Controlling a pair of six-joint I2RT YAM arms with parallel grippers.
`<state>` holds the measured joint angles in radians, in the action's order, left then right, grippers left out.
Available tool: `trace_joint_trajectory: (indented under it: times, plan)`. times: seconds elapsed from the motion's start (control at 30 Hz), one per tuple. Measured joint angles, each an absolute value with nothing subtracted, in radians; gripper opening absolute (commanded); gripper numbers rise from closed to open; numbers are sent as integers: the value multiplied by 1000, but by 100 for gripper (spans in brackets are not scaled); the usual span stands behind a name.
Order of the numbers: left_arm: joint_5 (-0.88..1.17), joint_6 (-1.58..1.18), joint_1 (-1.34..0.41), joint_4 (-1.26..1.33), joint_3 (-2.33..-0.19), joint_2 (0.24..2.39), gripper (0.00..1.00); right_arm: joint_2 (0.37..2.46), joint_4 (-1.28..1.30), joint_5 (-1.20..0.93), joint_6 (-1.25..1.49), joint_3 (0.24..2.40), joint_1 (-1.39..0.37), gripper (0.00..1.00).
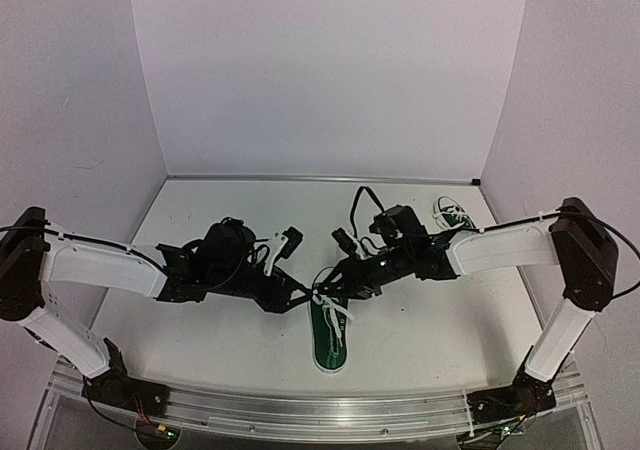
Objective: Tie the shoes
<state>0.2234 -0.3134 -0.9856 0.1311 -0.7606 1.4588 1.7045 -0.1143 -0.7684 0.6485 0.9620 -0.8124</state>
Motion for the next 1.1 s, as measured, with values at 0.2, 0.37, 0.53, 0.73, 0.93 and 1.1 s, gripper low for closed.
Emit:
trace_joint_trajectory:
  times: [0.2, 0.37, 0.53, 0.73, 0.93, 1.1]
  plan:
    - [214, -314, -985, 133, -753, 1439, 54, 1549, -47, -733, 629, 887, -813, 46]
    - [207, -314, -982, 135, -751, 1439, 54, 1516, 73, -649, 573, 886, -835, 40]
    - [205, -314, -980, 140, -751, 1439, 54, 1565, 170, -587, 524, 899, -907, 37]
    - [204, -314, -979, 140, -751, 1439, 54, 1637, 218, -548, 492, 928, -937, 23]
    - [203, -314, -978, 140, -751, 1439, 54, 1671, 228, -532, 475, 948, -937, 23]
    - [198, -314, -978, 140, -751, 1439, 54, 1672, 225, -538, 472, 958, -937, 30]
